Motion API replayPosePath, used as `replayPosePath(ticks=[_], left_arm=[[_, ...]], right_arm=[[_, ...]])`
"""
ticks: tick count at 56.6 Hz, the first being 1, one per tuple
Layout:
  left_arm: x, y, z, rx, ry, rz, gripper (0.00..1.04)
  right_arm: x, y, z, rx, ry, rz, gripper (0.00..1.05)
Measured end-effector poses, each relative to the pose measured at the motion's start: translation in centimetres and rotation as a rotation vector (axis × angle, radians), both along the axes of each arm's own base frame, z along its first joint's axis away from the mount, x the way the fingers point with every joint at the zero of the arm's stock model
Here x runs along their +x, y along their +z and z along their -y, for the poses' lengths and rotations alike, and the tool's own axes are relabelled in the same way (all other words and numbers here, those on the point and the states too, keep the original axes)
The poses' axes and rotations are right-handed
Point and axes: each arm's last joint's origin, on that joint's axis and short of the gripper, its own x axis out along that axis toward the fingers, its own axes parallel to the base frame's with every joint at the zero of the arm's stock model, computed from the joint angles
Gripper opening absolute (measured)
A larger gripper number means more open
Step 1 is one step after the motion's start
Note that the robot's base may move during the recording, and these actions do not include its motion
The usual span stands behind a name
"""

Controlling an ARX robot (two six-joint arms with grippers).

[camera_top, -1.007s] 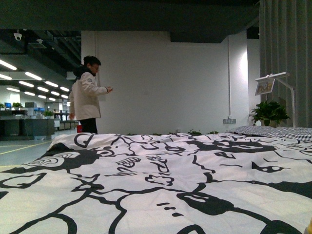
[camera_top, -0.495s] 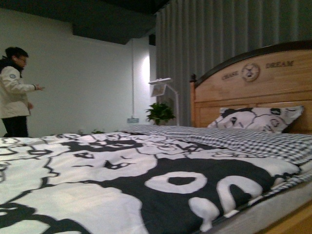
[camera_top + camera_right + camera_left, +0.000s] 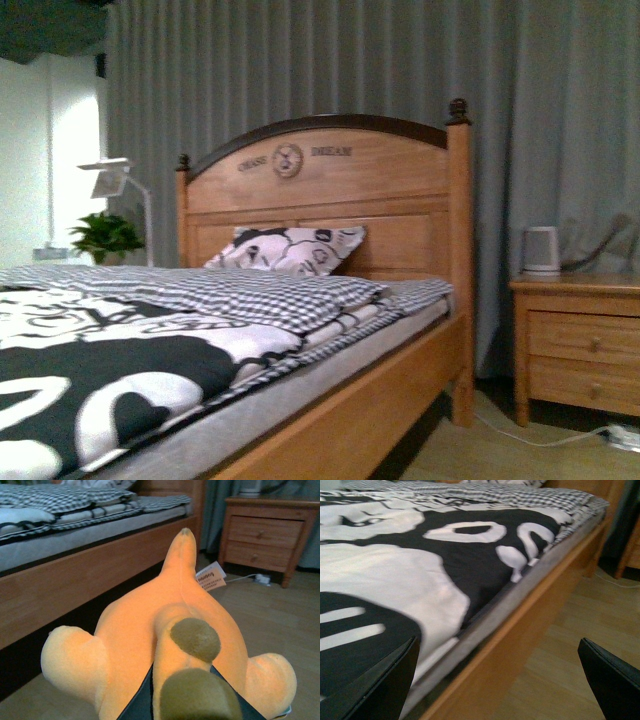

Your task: Put away toys

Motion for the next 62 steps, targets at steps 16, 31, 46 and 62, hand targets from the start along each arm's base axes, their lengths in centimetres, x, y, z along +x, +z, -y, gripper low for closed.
replayPosePath(ticks=[16, 31, 46, 62], left_arm=[[0.0, 0.0, 0.0, 0.0, 0.001, 0.0, 0.98], [0.0, 0.0, 0.0, 0.0, 0.002, 0.0, 0.98], [0.0, 0.0, 0.0, 0.0, 0.0, 0.0, 0.98], [0.0, 0.0, 0.0, 0.0, 0.0, 0.0, 0.98]], right_arm=[[0.0, 0.0, 0.0, 0.0, 0.0, 0.0, 0.09], [0.0, 0.0, -0.01, 0.0, 0.001, 0.0, 0.09], [0.0, 0.0, 0.03, 0.0, -0.006, 0.0, 0.09], [0.0, 0.0, 0.0, 0.0, 0.0, 0.0, 0.09]])
